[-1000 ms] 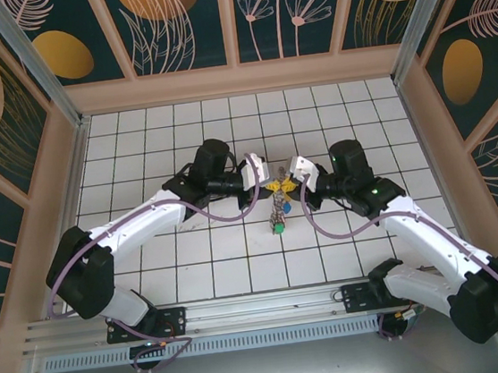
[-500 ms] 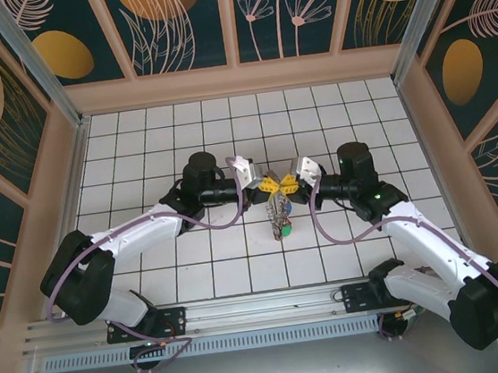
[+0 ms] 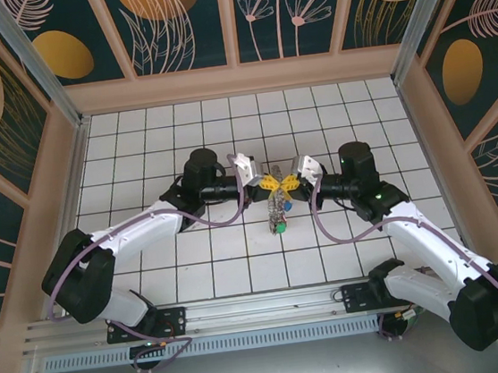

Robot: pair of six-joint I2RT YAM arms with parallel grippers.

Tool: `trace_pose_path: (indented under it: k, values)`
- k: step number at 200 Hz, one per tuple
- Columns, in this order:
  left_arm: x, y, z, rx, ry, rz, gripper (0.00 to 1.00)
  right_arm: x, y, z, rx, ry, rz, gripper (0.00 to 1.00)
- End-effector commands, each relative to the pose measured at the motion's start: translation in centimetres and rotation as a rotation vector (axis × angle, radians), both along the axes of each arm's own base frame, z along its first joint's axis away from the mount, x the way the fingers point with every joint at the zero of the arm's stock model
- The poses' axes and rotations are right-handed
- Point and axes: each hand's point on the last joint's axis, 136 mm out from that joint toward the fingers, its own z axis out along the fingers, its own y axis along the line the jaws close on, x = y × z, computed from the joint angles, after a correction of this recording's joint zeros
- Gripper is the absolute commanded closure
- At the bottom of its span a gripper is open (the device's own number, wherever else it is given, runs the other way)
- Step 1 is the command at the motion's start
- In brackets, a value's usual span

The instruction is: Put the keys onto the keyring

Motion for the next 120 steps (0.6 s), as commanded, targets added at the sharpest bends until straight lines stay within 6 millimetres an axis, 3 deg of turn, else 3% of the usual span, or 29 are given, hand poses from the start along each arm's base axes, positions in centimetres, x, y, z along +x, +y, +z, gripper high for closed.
trace_pose_path:
  k: [1,49,94,107,120]
  values:
    - [-0.1,-0.9,1.1,0.036,-0.070,-0.045,0.88,0.7,-0.1,0.5,-0.029,-0.009,-0.028,1.00]
    - [0.6,-0.8,-1.4,0.175,-0.047,-0.035,0.78,0.9,0.0,1.0,-0.070,-0.008,-0.039,1.00]
    - [0.7,-1.2,-0.8,0.157,-0.049,-0.035,0.77,0.7,0.6,1.3,-0.093,-0.014,-0.030,1.00]
    - [0.7,-1.2,-0.8,0.156,-0.048,-0.036,0.81,0.6,0.7,1.2,-0.100,-0.012,-0.028,1.00]
    - [0.7,-1.2,-0.8,0.156,-0.047,-0.036,0.92,0.6,0.7,1.3,-0.106,-0.014,-0.033,1.00]
